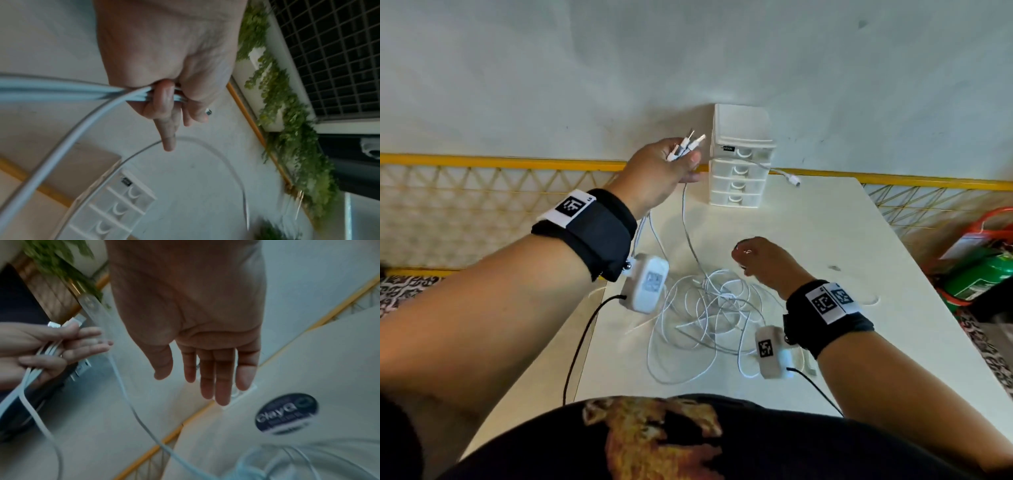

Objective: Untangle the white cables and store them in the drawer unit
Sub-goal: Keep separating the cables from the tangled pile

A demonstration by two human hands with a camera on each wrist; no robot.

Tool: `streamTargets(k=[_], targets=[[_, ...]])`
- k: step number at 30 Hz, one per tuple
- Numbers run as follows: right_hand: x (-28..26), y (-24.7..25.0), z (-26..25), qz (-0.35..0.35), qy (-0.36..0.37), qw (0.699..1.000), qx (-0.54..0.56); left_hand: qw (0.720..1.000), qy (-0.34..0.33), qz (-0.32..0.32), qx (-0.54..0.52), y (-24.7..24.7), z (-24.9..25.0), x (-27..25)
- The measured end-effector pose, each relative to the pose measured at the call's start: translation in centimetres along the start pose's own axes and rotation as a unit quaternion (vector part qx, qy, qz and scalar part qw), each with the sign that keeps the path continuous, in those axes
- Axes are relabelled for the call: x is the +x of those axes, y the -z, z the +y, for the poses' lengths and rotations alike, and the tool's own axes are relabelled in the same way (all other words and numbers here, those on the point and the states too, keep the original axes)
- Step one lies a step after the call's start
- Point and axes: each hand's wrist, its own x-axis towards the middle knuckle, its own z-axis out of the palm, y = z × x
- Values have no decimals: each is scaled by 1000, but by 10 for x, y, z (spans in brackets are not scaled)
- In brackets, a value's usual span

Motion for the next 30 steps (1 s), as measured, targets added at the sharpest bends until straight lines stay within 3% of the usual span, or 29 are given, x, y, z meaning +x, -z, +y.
streamTargets(k=[3,6,9,12,17,21,26,30], targets=[[6,-29,32,-52,-22,994,-97,998,28,-26,48,-2,-25,9],[5,-48,56,-54,-57,983,-168,994,38,-19,96,-6,-51,8],[4,-59,73,-49,-84,969,-227,995,54,-15,80,-9,-73,-5],[3,-68,82,-55,-55,968,-238,989,66,-32,126,-15,-90,-21],[4,-63,79,-31,21,981,-189,975,86,-41,201,-26,-115,-39],[-1,-55,70,26,31,994,-97,957,135,-85,242,-29,-125,-42],[-10,-55,73,12,34,995,-90,939,174,-157,254,-38,-147,-38],[-22,-58,76,3,20,998,-53,907,157,-212,330,-55,-173,-37]])
